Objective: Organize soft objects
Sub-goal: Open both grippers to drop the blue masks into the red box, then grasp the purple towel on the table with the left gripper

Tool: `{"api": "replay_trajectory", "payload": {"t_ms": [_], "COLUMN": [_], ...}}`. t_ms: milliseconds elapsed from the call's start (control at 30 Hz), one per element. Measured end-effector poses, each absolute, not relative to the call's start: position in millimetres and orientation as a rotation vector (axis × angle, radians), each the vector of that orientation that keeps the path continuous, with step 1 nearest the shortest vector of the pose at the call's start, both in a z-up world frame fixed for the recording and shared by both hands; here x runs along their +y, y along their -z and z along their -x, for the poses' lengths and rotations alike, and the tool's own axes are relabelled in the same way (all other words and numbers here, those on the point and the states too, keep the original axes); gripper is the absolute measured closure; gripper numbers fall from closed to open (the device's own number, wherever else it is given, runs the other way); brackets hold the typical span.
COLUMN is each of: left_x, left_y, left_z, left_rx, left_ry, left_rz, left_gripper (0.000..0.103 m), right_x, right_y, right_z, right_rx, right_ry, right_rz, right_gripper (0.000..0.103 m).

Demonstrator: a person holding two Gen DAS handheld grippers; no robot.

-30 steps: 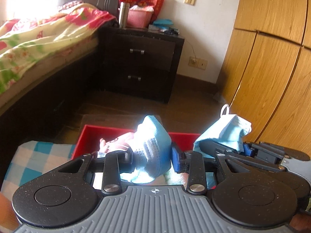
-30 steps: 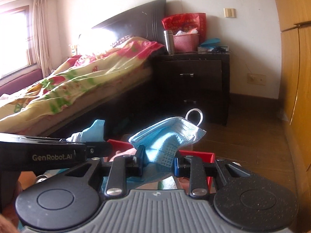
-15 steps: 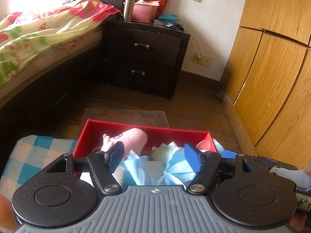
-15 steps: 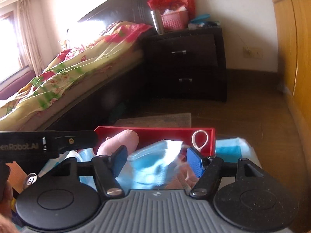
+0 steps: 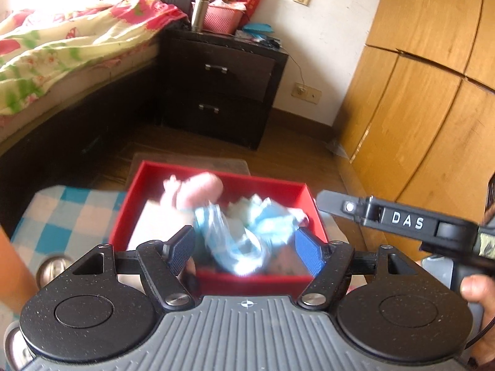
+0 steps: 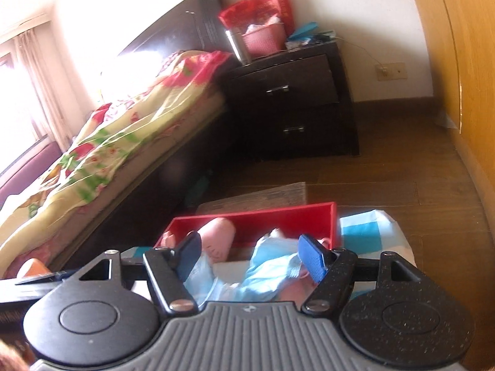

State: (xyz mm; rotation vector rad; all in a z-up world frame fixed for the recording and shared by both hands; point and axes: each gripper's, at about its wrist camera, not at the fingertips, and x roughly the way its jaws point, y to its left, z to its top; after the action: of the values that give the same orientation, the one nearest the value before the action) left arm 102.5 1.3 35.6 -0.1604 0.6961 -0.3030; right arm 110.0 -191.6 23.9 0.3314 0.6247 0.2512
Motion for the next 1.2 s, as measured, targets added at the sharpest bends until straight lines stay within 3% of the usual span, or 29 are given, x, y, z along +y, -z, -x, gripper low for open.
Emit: {"api": "replay_trajectory", "payload": {"t_ms": [367,667,767,833,933,1033,1200], "left_x": [-16.3,-38.5,-43.4,-42.6,-38.7,-30.0,-14.4], "left_y": [6.6,61.1,74.0,81.1,92.9,95.0,88.9], "left_z": [-93.2,-95.3,-103.6,-112.0,-119.7,-122.8,-116.1], "left_rx": [0.774,0.825,0.852,0.904,0.961,0.977,1.057], "left_ry": [0.403,0.468,0.442,0.397,0.340,0.316,0.392], "left_rz": [0.016,-0.210,-0.219,-0.187,-0.180,-0.126,0.012], "left_gripper": [0.029,0.035,0.047,0.065,0.083,0.093,0.097], "right_x": [-197.7,-220.5,-219.1,-217.4,-215.5,-216.2,-211.7], "right_y": [-0.6,16.2,19.3,21.7,25.7,28.4,26.7], "right_z": [-72.8,-69.8,-70.5,-70.3,-70.4,-71.1,-70.0], "right_rx": [0.748,0.822,0.835,0.842,0.862,0.874,0.878], "right_ry": [-0.227,-0.214,-0.223,-0.230,-0.228,-0.226,-0.250], "right_rz": [-0.318,-0.367,-0.356,-0.343,-0.319,-0.315,-0.312], "right_gripper": [0.051,0.051,0.051,0.051,0.051,0.051,0.051]}}
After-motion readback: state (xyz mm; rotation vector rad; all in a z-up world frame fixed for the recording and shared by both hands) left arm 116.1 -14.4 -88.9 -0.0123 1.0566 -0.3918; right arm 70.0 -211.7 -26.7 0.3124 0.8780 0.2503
